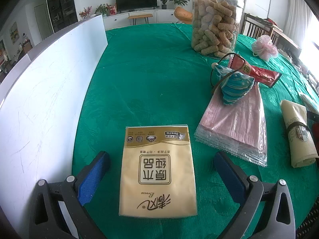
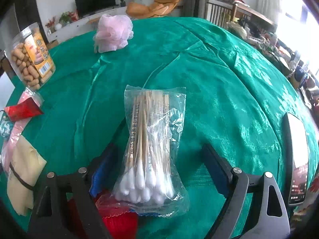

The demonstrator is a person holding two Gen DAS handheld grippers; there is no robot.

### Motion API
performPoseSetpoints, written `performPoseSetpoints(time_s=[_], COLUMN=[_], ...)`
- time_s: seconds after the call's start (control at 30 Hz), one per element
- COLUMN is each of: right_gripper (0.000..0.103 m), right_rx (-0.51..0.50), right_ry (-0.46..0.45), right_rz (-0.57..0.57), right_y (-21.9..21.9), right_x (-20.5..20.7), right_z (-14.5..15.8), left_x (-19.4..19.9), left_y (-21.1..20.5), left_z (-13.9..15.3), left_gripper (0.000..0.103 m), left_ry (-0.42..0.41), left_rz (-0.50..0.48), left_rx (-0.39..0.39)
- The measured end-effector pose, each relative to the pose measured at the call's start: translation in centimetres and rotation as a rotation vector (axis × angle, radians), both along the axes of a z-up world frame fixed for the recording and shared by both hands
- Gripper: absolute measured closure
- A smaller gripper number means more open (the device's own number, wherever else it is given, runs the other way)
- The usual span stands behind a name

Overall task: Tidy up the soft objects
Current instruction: 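Grasp the clear bag of cotton swabs with the right tool, then grasp the tissue packet with the left tool while the right tool lifts the swab bag toward the box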

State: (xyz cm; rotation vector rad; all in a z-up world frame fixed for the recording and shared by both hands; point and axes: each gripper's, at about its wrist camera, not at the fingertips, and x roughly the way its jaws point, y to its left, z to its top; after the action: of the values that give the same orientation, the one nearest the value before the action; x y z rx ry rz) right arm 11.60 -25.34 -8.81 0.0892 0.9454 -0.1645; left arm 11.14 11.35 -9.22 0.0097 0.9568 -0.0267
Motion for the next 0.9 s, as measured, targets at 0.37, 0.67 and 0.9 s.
performPoseSetpoints(time_s=[0.37, 0.67, 0.9], right_gripper=[0.011, 0.011, 0.035], right_rx=[0.116, 0.119, 0.139], right_ry=[0.337, 0.552, 0.526], right_rz=[0.117, 0.101, 0.081], right_y=[-2.0, -2.1, -1.4], right_x=[4.3, 7.2, 6.8], right_z=[0.7, 0.3, 1.0], left_x=[0.1, 2.7, 2.4], left_y=[0.0, 0.2, -0.8], left_z=[0.0, 0.6, 2.0], left_gripper=[0.0, 0.0, 0.05], left_ry=[0.001, 0.234, 0.209], left_rz=[0.001, -0.05, -0.085], left_rx=[0.001, -0.009, 0.128])
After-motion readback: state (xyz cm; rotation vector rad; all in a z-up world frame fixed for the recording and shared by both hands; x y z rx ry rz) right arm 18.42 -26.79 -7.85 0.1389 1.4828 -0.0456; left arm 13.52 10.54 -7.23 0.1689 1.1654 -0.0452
